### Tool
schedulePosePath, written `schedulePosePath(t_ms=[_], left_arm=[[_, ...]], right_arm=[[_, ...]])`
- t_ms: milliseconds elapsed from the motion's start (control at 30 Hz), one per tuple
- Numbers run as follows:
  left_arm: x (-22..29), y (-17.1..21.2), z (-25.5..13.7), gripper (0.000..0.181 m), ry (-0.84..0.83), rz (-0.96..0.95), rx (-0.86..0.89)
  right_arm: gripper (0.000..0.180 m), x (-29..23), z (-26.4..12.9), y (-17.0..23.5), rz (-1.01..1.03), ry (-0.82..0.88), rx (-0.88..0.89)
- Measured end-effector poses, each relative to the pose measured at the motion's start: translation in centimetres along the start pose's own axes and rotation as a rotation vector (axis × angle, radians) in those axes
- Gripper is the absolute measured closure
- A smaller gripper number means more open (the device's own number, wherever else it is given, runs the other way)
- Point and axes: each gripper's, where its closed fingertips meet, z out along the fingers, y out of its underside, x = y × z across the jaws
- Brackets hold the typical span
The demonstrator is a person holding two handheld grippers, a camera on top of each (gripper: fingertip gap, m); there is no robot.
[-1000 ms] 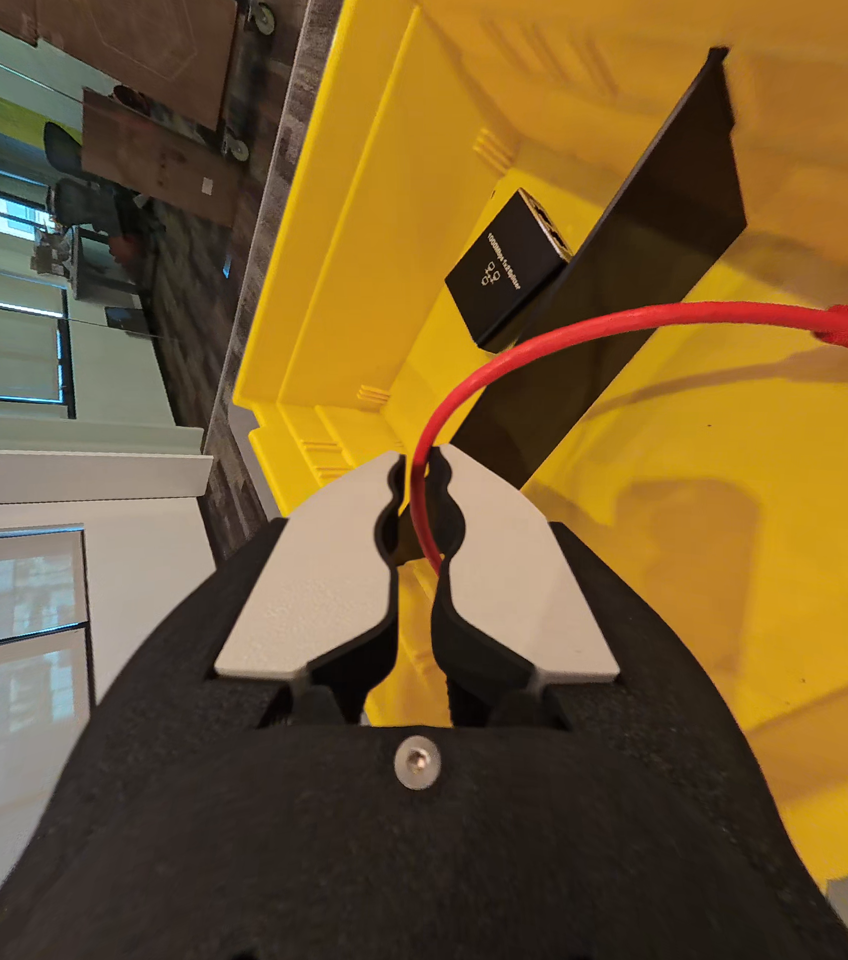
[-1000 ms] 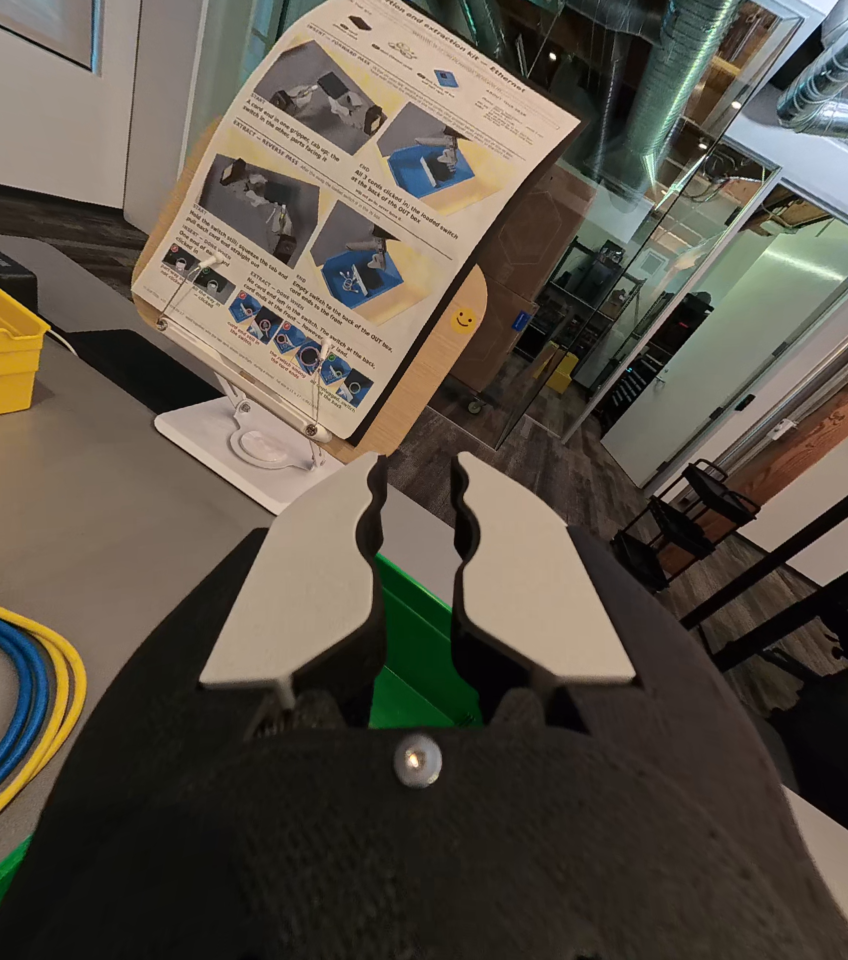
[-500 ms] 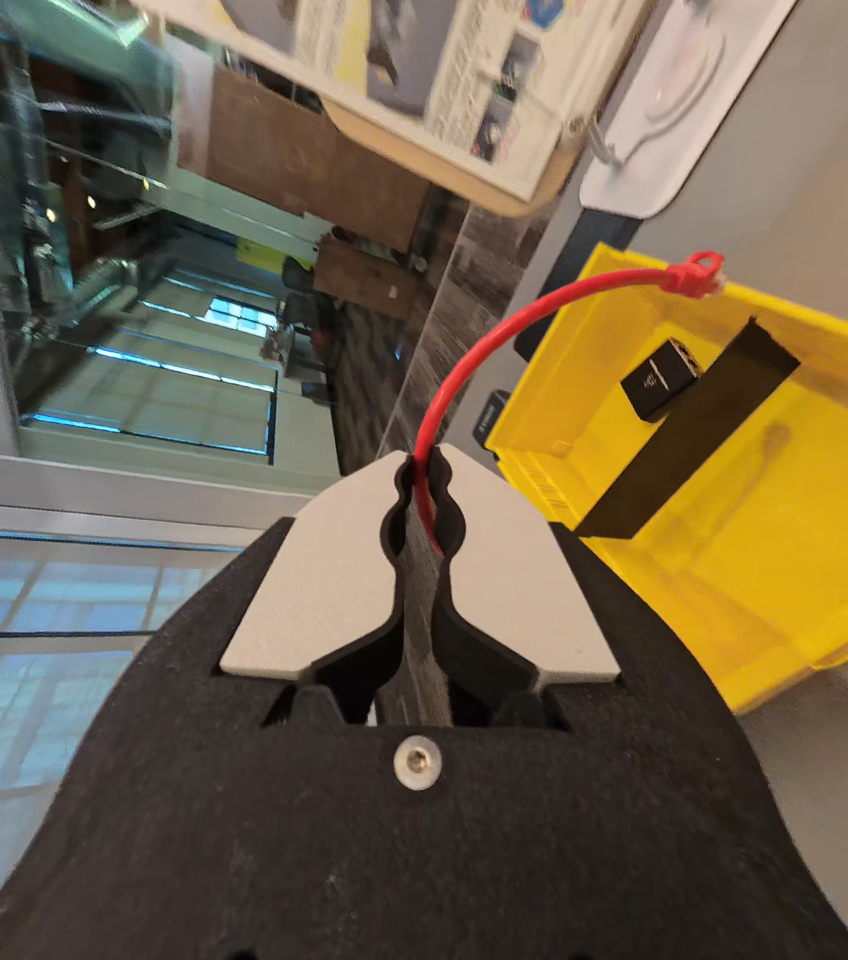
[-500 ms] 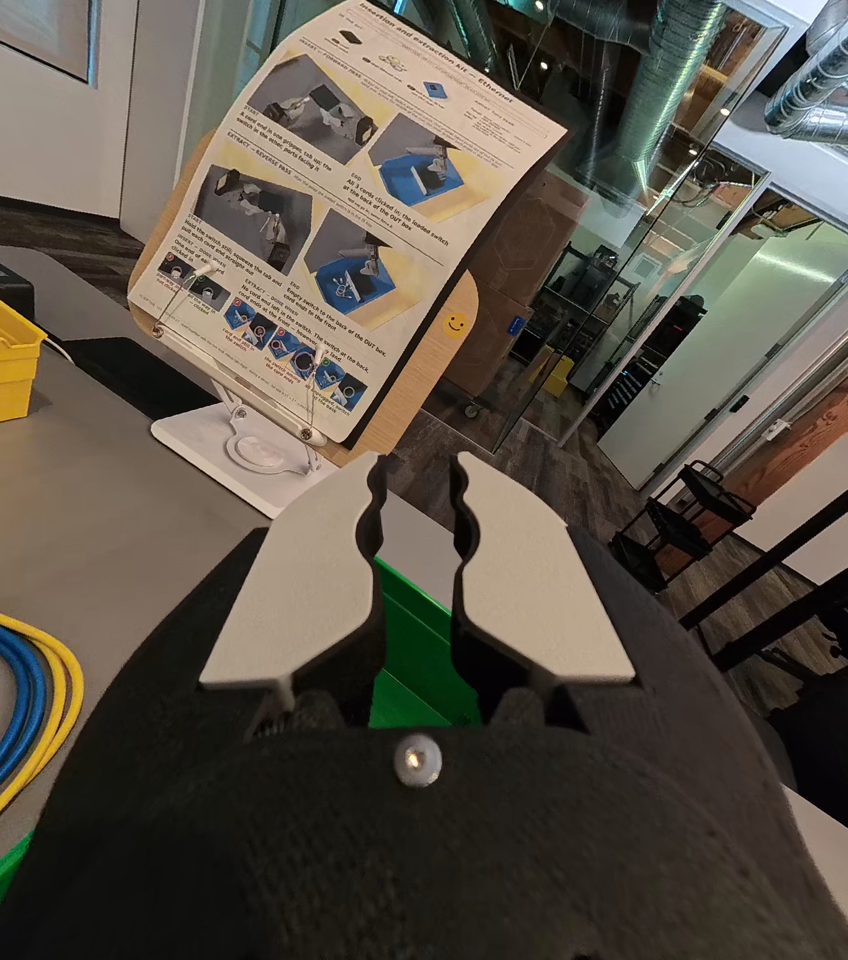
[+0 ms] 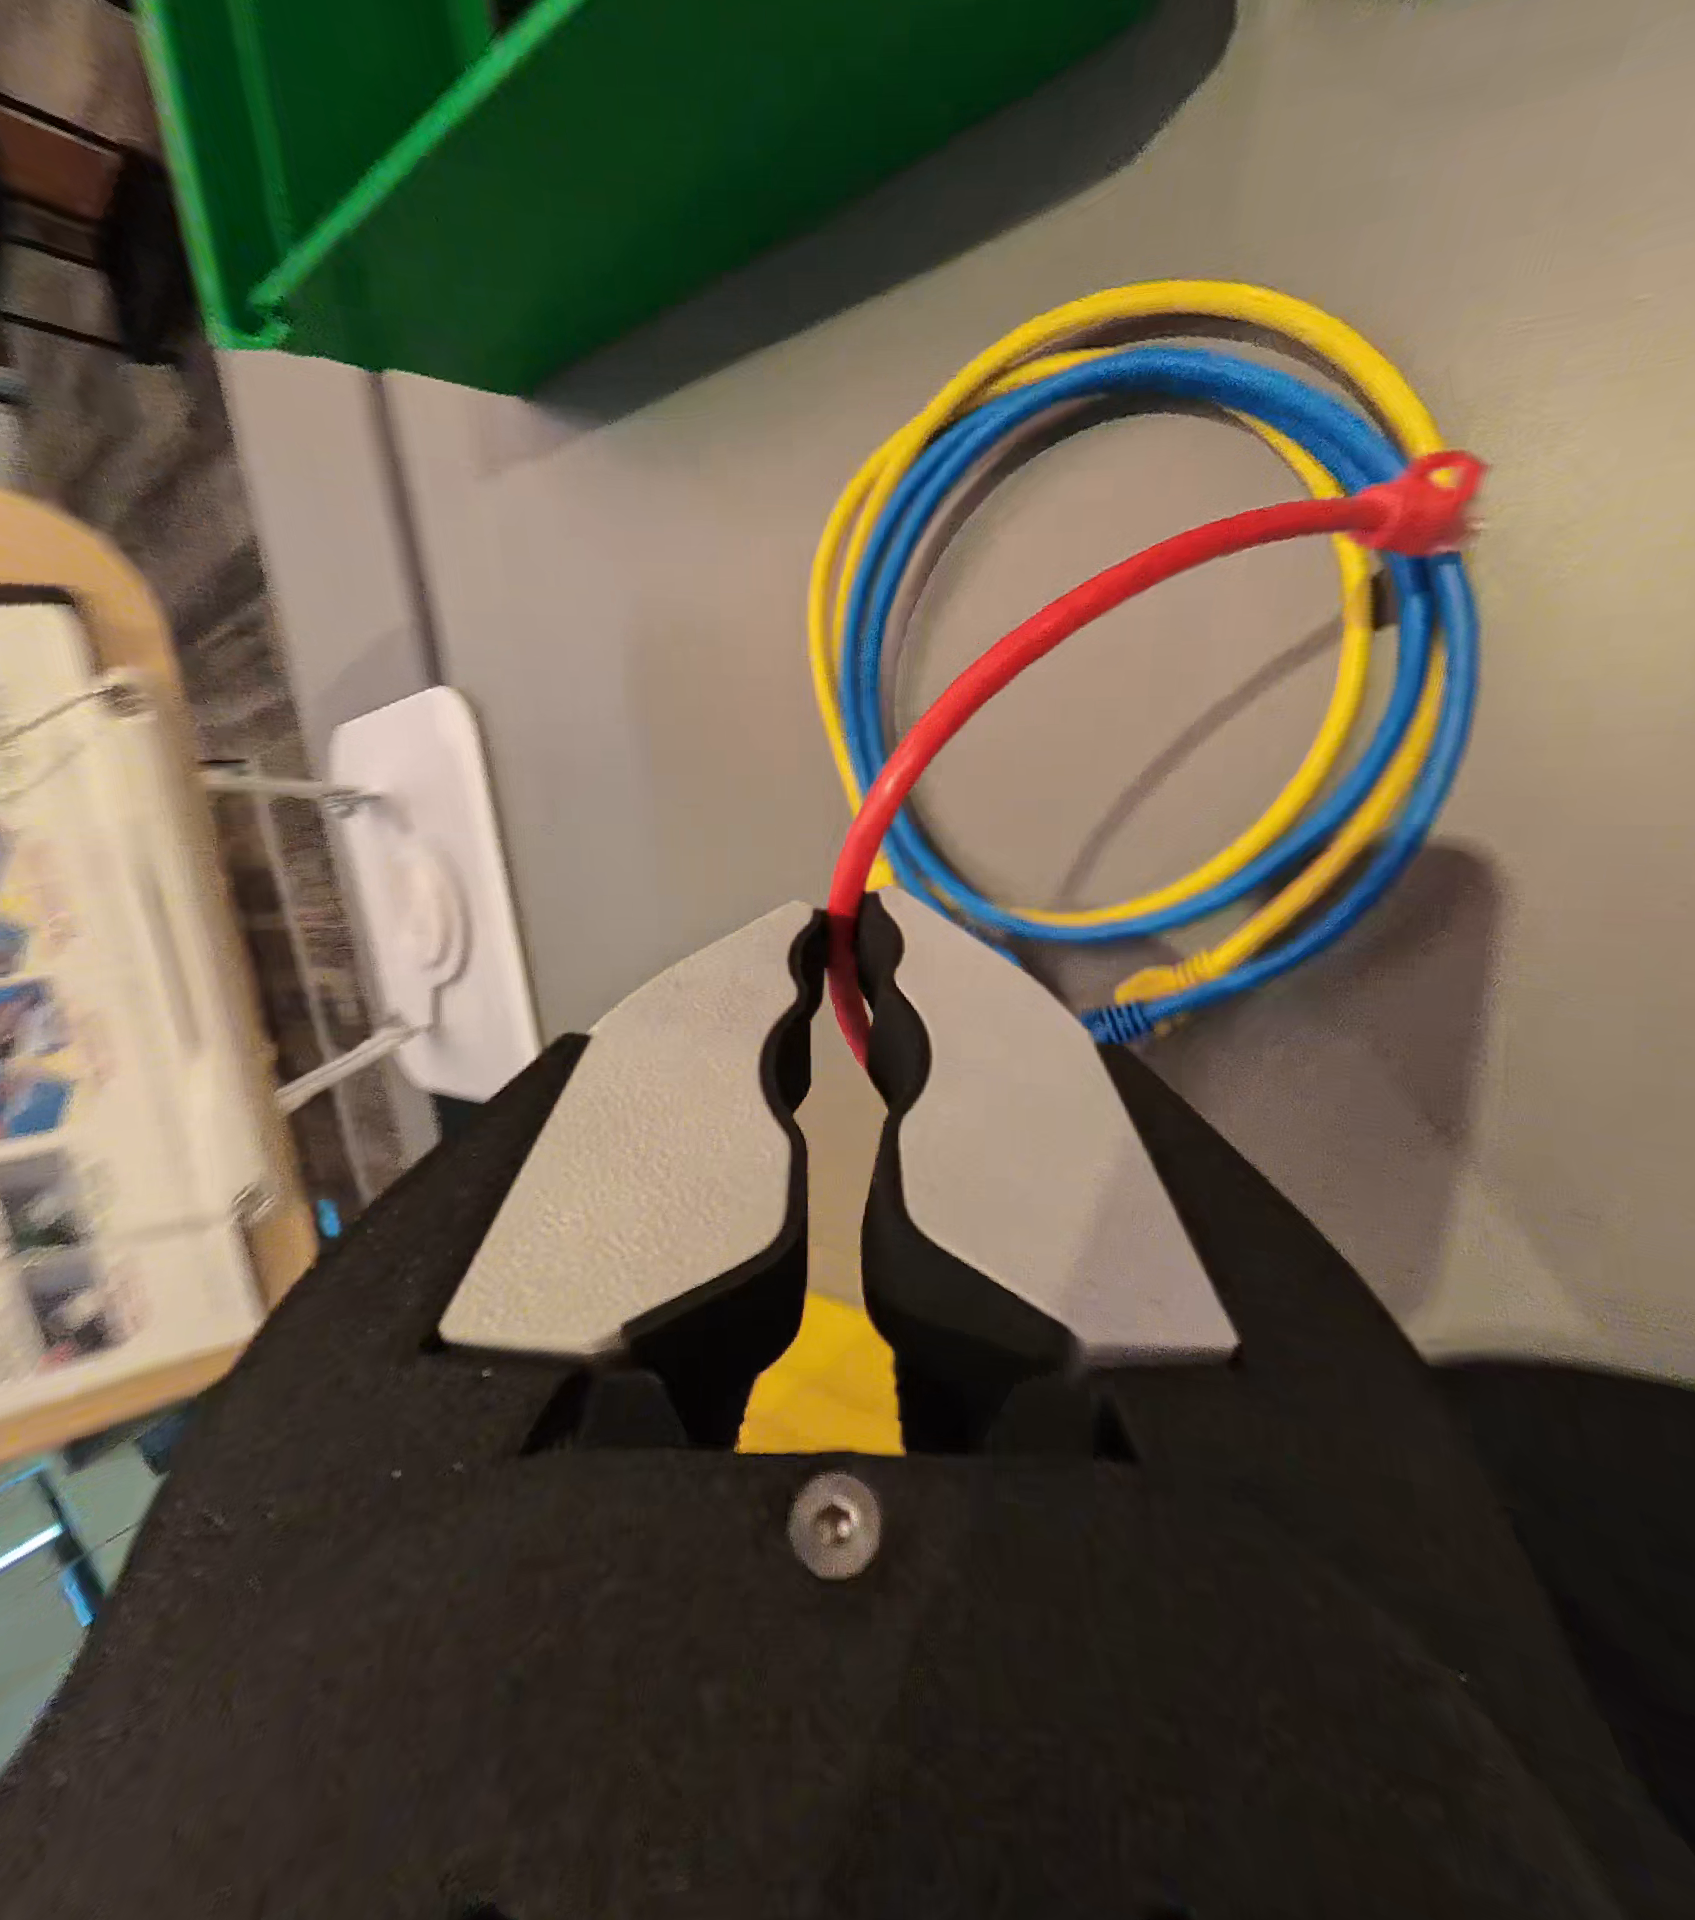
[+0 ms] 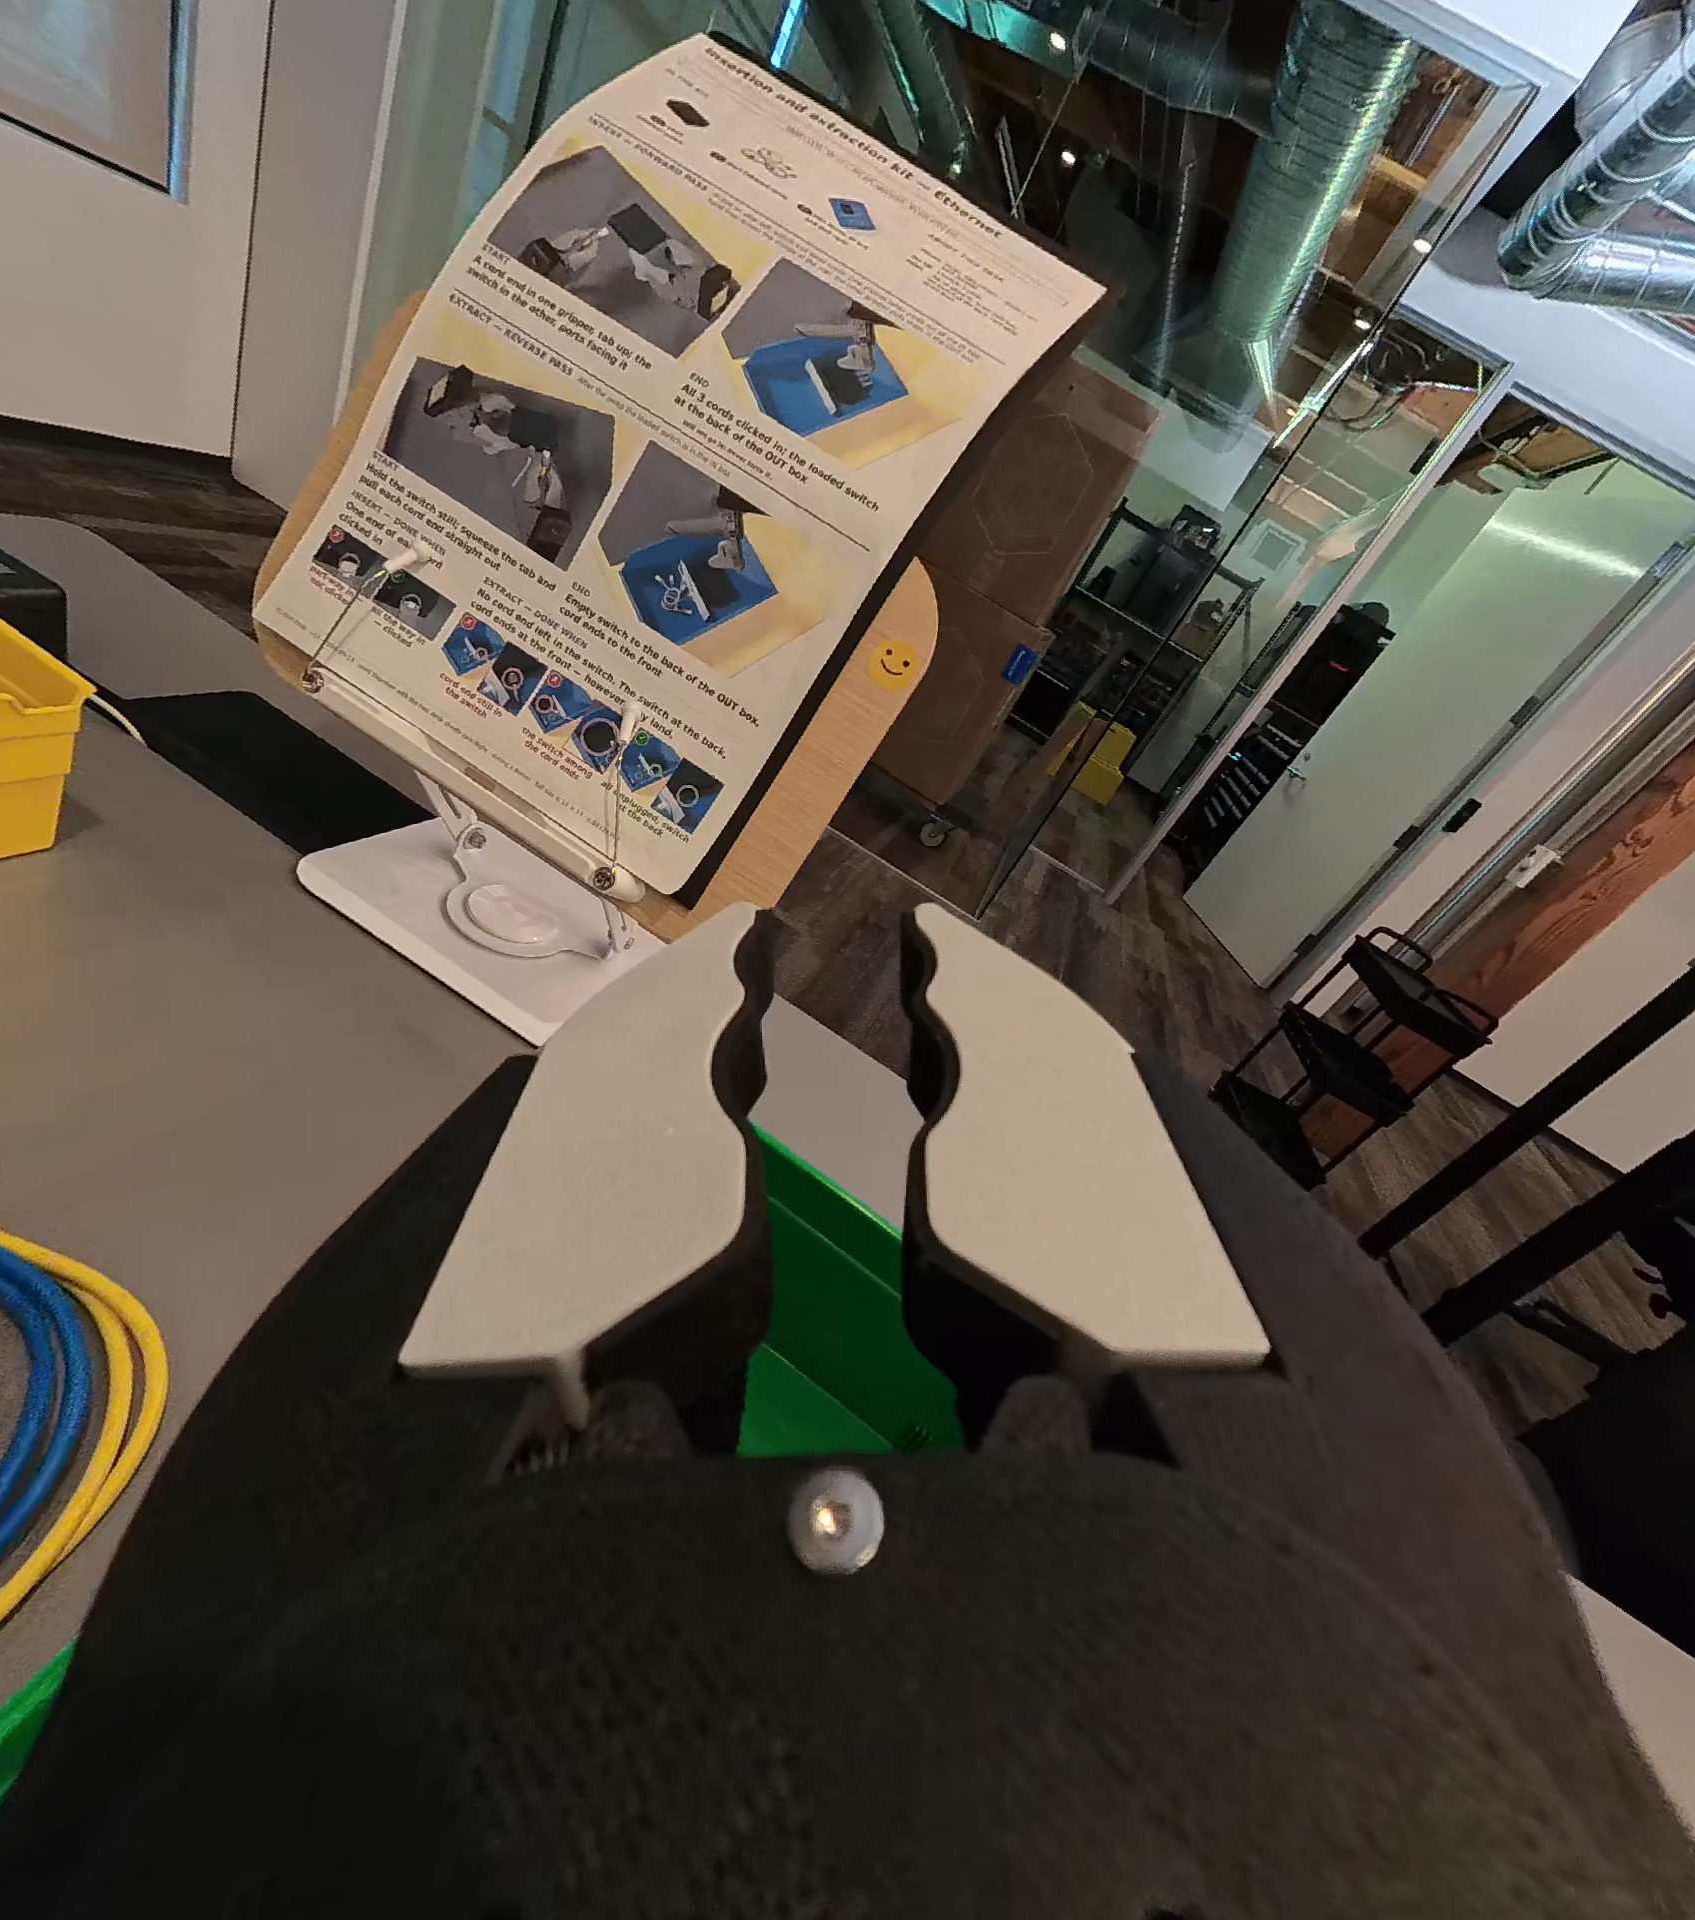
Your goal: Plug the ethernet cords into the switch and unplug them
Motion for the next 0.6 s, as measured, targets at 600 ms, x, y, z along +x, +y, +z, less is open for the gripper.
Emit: schedulePosePath(t_ms=[600], left_arm=[[-3.2, 1.5, 0.9, 0.144, 0.294, -0.523, 0.287]], right_arm=[[0.155, 2.4, -0.1, 2.5, 0.087, 0.02, -0.019]])
